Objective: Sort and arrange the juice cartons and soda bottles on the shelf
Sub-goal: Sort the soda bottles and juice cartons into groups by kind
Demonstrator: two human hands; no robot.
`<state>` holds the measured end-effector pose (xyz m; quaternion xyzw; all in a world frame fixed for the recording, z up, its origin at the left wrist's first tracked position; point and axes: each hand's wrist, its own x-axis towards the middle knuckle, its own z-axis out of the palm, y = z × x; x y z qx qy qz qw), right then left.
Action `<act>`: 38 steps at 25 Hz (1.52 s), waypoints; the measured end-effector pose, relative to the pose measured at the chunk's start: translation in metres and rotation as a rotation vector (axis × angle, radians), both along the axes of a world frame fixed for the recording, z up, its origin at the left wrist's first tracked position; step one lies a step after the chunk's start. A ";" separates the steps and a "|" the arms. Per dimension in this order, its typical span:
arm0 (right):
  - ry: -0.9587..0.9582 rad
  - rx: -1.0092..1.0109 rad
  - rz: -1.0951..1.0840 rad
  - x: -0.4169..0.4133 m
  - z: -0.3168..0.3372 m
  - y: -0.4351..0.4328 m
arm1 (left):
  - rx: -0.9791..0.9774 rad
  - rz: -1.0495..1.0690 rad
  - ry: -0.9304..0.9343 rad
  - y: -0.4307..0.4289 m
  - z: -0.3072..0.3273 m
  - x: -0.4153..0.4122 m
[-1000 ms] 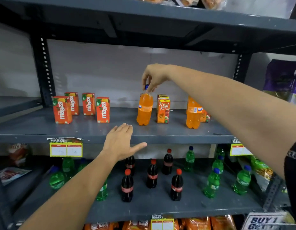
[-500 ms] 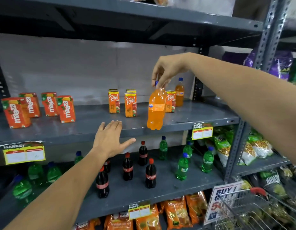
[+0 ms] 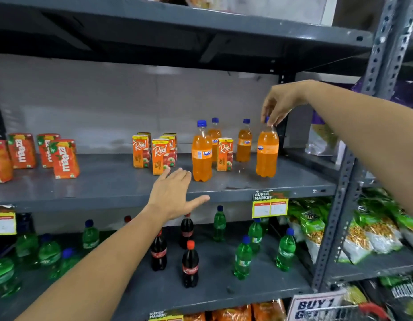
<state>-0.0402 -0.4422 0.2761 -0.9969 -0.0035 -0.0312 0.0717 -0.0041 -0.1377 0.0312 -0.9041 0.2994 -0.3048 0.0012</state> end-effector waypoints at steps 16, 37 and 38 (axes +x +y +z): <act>0.049 -0.057 0.058 0.062 -0.022 -0.040 | -0.061 0.159 -0.096 -0.012 -0.012 0.009; 0.001 -0.009 0.227 0.098 -0.078 0.040 | 0.038 0.239 -0.065 0.042 -0.014 0.005; 0.014 -0.002 0.215 0.090 -0.076 0.043 | 0.030 0.237 -0.061 0.050 -0.015 0.004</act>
